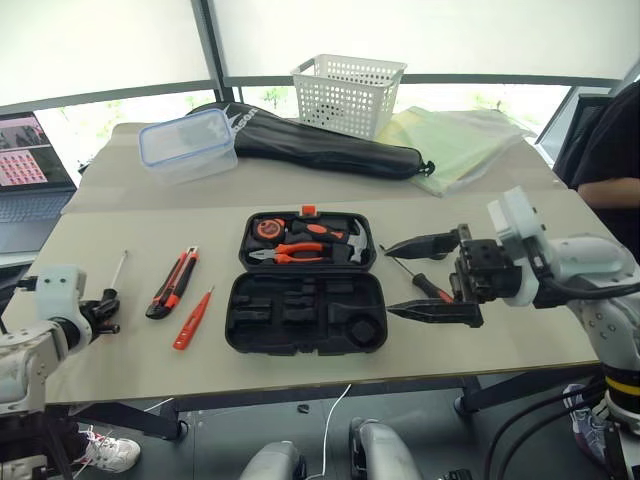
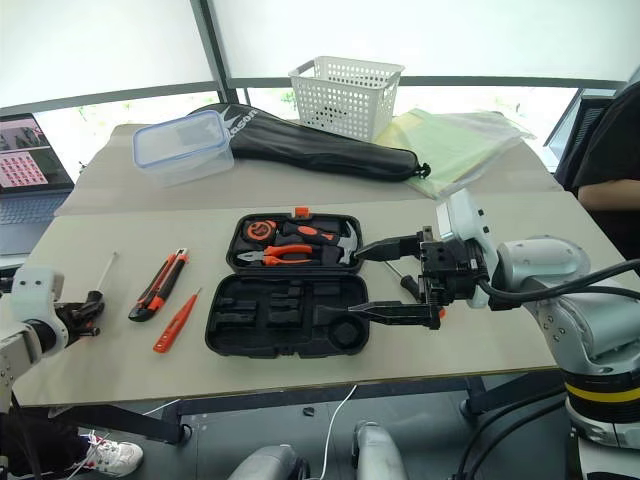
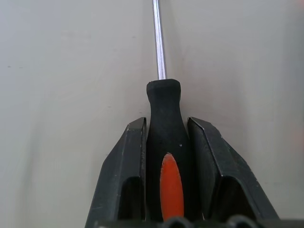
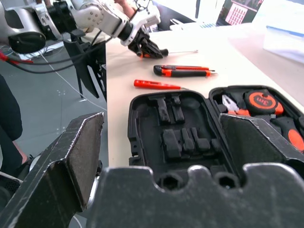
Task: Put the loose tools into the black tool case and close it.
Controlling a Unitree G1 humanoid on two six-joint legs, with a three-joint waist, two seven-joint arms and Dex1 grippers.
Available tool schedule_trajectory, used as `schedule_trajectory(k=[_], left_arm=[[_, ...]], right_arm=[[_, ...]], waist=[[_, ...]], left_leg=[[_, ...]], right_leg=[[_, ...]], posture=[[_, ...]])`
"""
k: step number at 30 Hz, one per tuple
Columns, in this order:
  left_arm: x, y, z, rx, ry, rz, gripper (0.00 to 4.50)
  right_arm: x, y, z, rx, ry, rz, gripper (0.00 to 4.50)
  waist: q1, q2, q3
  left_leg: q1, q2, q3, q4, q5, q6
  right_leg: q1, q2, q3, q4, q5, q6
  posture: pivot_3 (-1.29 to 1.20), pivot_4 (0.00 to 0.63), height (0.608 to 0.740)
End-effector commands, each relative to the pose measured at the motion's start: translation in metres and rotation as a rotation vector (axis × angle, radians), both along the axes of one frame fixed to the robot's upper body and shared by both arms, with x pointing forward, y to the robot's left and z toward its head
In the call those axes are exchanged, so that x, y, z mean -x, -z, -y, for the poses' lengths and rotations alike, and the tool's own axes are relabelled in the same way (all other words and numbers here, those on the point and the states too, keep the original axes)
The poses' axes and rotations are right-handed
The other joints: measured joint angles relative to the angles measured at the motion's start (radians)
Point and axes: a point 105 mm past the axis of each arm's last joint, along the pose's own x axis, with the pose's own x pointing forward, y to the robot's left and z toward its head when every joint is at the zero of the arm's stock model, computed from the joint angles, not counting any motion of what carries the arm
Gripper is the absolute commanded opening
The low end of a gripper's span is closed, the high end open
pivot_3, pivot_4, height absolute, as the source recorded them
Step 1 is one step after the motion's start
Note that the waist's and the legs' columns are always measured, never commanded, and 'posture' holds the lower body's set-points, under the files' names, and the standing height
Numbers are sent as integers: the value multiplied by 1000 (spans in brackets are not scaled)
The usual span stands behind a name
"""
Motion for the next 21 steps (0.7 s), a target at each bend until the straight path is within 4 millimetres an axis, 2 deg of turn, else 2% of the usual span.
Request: schedule_trajectory(k=[1,2,4,6,8,12,17,21], left_arm=[[-32,-100,55,-163,370,317,870],[-34,-113,77,-178,497,360,870],[-35,-124,121,-201,755,374,870],[-35,-117,156,-231,975,328,870],[-33,-97,182,-324,1180,240,870],[-43,-61,200,-540,1400,127,870],[-63,-47,222,-602,1506,166,870],[-68,-43,234,-598,1548,190,870]], right_arm=[[4,-9,6,11,30,67,4500],[4,-8,8,13,40,63,4500],[2,-5,13,14,73,57,4500],[-3,-2,16,26,110,62,4500],[-5,1,18,41,126,58,4500],[-15,6,24,72,197,77,4500],[-28,18,38,137,314,117,4500],[-22,23,41,142,322,111,4500]], waist=[[15,-4,0],[20,-5,-1],[33,-5,-1],[33,-5,-1],[22,-3,-2],[-2,-4,-2],[6,-5,-1],[12,-5,-1]], left_leg=[[-5,0,-1,2,0,0],[-8,-1,-1,4,0,0],[-12,-2,-1,7,0,0],[-13,-4,0,9,0,0],[-12,-4,2,7,1,2],[-11,-3,4,4,5,8],[-13,1,3,4,6,6],[-14,1,3,4,6,8]], right_leg=[[-2,0,-1,0,0,0],[-5,-1,-2,0,0,0],[-8,-2,-3,0,1,-1],[-8,-2,-4,0,1,0],[-7,-2,-4,0,2,2],[-9,0,-3,-5,2,0],[-9,1,-2,-7,6,-5],[-9,0,-1,-7,6,-5]], posture=[[0,150,740],[0,150,740],[0,150,740],[0,150,740],[0,150,740],[0,150,740],[0,150,740],[0,150,740]])
